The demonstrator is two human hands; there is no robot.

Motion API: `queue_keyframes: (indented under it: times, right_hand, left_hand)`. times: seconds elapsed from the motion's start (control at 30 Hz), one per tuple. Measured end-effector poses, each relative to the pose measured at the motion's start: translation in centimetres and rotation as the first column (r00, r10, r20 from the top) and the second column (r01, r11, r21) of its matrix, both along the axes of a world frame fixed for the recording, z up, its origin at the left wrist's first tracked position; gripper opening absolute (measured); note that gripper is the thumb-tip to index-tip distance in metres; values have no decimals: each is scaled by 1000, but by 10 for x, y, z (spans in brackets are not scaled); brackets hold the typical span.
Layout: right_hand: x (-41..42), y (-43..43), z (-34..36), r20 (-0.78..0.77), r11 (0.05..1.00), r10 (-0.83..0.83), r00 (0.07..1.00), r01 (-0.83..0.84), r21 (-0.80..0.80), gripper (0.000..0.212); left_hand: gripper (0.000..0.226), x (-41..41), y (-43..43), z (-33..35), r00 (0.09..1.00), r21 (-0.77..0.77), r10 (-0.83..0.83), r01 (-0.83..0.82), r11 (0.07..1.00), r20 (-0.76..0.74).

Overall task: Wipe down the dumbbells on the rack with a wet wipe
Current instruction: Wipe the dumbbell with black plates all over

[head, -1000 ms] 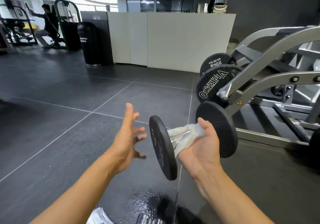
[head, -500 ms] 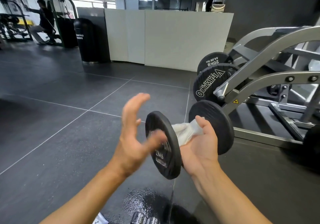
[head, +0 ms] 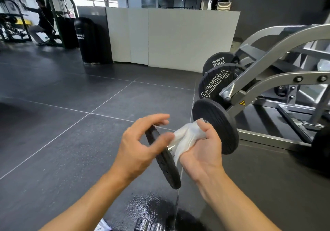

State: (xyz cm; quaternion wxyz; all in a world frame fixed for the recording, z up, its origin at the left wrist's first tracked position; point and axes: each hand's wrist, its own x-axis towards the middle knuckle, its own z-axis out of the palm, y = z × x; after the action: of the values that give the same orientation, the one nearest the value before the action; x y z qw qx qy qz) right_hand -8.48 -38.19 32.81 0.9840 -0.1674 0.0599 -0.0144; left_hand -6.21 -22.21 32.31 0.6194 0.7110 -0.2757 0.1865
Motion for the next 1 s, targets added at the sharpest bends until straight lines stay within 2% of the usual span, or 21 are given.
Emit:
queue_keyframes:
  times: [0.07,0.13,0.17,0.2,0.23,0.27,0.3,0.37,0.4,0.47,0.5,0.53,0.57,0.6,0.67,0.73,0.77,0.8,0.87,0.9,1.0]
  right_hand:
    - [1,1,-3,-36,1000,-19,999,19,-7,52]
    - [0,3,-4,-63,1000,-21,998,19,-25,51]
    - [-1,4,-3,-61,999,-12,998,10,-32,43]
    - [-2,5,-2,-49,999,-14,999,12,-42,33]
    - [-3,5,-1,-37,999,-21,999,19,-47,27]
    - [-4,5,1,-33,998,-23,999,21,-56,25]
    - [-4,5,2,-36,997,-15,999,12,-72,28]
    - [-5,5,6,-56,995,-1,998,-5,-101,38]
    - [-4,5,7,-70,994,3,998,-10,-106,40]
    - [-1,4,6,-88,995,-9,996,0,-103,40]
    - [0,3,5,-91,996,-18,996,9,-89,43]
    - [2,1,3,-111,996,-36,993,27,-82,50]
    - [3,0,2,-130,996,-56,990,45,-83,56]
    - [3,-1,1,-142,994,-74,987,62,-88,60]
    - [3,-6,0,-160,991,-90,983,73,-111,49]
    - [2,-9,0,-168,985,-114,979,89,-145,31]
    - [2,-8,-1,-184,982,-121,975,90,-166,30]
    - [1,-6,-1,-196,977,-124,973,85,-195,32]
    - [1,-2,-2,-191,966,-132,973,83,-246,35]
    - [3,-2,-3,-189,963,-140,972,89,-255,35]
    - [4,-2,-2,-219,961,-150,964,91,-259,36]
  left_hand:
    - [33,4,0,9,994,-173,17,-36,984,-109]
    - [38,10,1,11,897,-187,34,-129,974,-440]
    - [50,13,2,8,745,-144,-15,-108,984,-667]
    - [66,14,4,4,521,-178,-131,-41,983,-844]
    - [82,12,4,-1,284,-305,-297,18,952,-912]
    - [92,10,3,-7,123,-452,-453,36,891,-883]
    - [94,6,2,-12,45,-553,-553,16,833,-832]
    - [81,-2,-7,-11,65,-592,-589,-50,805,-806]
    - [75,-3,-11,-9,154,-554,-543,-39,832,-826]
    - [69,-14,-15,3,474,-482,-425,2,876,-771]
    - [60,-14,-15,5,704,-403,-295,13,915,-647]
    - [45,-11,-12,6,841,-379,-210,6,925,-499]
    - [36,-4,-8,2,933,-338,-156,41,940,-324]
    - [36,7,-3,1,956,-340,-117,20,940,-269]
    - [42,22,4,11,934,-439,-35,-134,889,-356]
    - [47,27,8,6,809,-286,39,-251,925,-586]
    - [52,24,7,-3,701,-167,43,-228,959,-712]
    - [58,19,4,-12,555,-152,-25,-184,971,-831]
    - [68,6,-4,-23,318,-303,-241,-162,939,-917]
    - [71,2,-7,-27,278,-378,-319,-193,906,-906]
    - [77,-2,-12,-36,278,-461,-392,-258,849,-877]
